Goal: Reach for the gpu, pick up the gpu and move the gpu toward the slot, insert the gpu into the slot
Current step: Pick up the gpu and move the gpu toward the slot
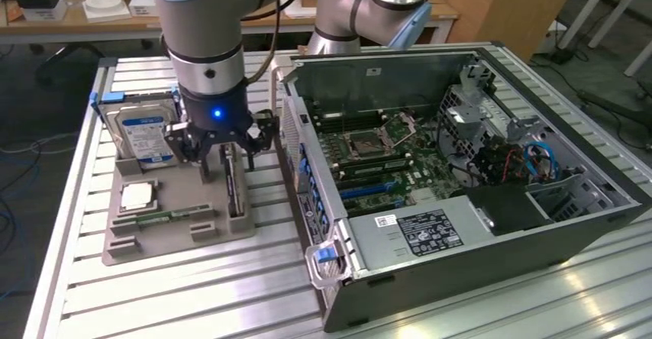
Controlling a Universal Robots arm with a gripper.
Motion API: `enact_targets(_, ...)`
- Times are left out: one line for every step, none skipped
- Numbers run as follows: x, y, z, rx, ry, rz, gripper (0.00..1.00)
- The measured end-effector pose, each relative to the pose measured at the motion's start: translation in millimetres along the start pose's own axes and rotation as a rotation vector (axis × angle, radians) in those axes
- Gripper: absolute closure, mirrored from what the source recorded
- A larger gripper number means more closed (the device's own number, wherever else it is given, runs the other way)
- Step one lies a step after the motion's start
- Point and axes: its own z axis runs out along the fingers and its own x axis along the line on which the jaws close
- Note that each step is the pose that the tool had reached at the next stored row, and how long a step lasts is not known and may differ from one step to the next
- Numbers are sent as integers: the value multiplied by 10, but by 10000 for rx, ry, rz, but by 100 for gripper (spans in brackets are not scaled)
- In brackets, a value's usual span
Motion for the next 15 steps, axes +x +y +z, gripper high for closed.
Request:
enact_targets(0,-1,18,0,0,0,29)
enact_targets(1,-2,36,0,0,0,29)
enact_targets(1,-3,54,-1,-1,1,29)
enact_targets(1,-4,71,-1,-1,0,29)
enact_targets(2,-5,86,0,-1,0,29)
enact_targets(2,-7,105,-1,-1,0,29)
enact_targets(3,-8,120,0,-1,0,29)
enact_targets(3,-8,127,0,-1,0,29)
enact_targets(3,-8,126,1,1,0,29)
enact_targets(3,-8,127,1,1,1,29)
enact_targets(3,-8,127,1,0,0,29)
enact_targets(3,-8,127,1,1,0,29)
enact_targets(3,-8,127,1,1,0,29)
enact_targets(3,-8,127,0,0,0,29)
enact_targets(3,-8,127,0,0,0,29)
